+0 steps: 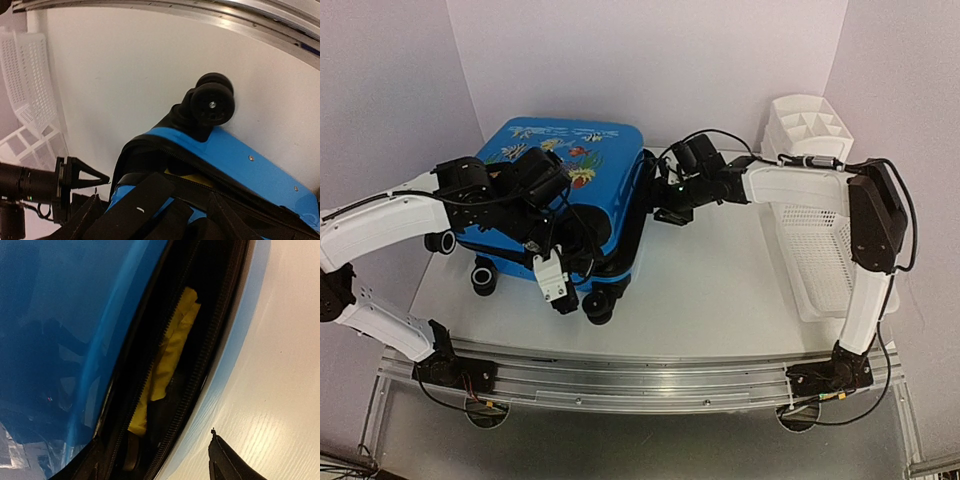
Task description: Open, take out, and arrange the luggage
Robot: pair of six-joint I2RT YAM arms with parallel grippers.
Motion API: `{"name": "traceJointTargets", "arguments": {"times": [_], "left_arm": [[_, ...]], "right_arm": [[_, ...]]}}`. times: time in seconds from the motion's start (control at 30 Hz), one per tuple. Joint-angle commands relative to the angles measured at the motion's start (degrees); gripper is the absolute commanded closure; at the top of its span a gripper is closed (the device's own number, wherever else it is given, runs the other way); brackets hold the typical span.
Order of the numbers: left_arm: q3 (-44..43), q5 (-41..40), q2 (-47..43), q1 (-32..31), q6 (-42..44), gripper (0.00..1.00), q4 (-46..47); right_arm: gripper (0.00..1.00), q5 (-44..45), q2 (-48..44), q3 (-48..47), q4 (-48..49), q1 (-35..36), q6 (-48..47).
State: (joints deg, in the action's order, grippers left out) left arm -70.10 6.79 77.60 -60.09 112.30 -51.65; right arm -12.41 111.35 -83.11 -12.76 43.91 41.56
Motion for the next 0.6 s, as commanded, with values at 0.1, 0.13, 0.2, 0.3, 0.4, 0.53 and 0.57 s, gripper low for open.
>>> {"name": "traceJointTargets", "arguments": {"times": [0.1, 0.13, 0.2, 0.3, 0.4, 0.53, 0.57], "left_arm": [[-7.5, -20.16, -8.17, 8.22, -13.54, 1.0, 20.78], [-7.8, -21.61, -8.51, 9.88, -15.1, 1.0, 22.25], [-8.09, -23.82, -9.43, 12.65, -17.16, 1.0, 25.53], [-7.57, -27.07, -11.39, 16.38, -18.39, 1.0, 31.16], [-6.39, -28.83, -14.26, 21.08, -18.75, 1.0, 33.75], [-4.97, -27.36, -18.67, 29.21, -20.51, 1.0, 35.15], [-4.3, -27.03, -19.5, 31.22, -20.34, 1.0, 35.99]], "right_arm": [[0.38, 5.9, -2.3, -2.01, 2.39, 0.23, 0.33], [0.39, 6.11, -1.29, -2.63, 2.39, 0.22, 1.01], [0.41, 6.02, 1.86, -4.79, 2.21, 0.21, 1.44], [0.44, 6.0, 6.06, -8.65, 1.85, 0.21, 2.06], [0.47, 7.0, 9.3, -11.82, 0.81, 0.22, 2.23], [0.53, 9.69, 11.54, -13.41, 0.63, 0.22, 2.07], [0.57, 9.35, 12.48, -14.25, 0.63, 0.22, 2.01]]}}
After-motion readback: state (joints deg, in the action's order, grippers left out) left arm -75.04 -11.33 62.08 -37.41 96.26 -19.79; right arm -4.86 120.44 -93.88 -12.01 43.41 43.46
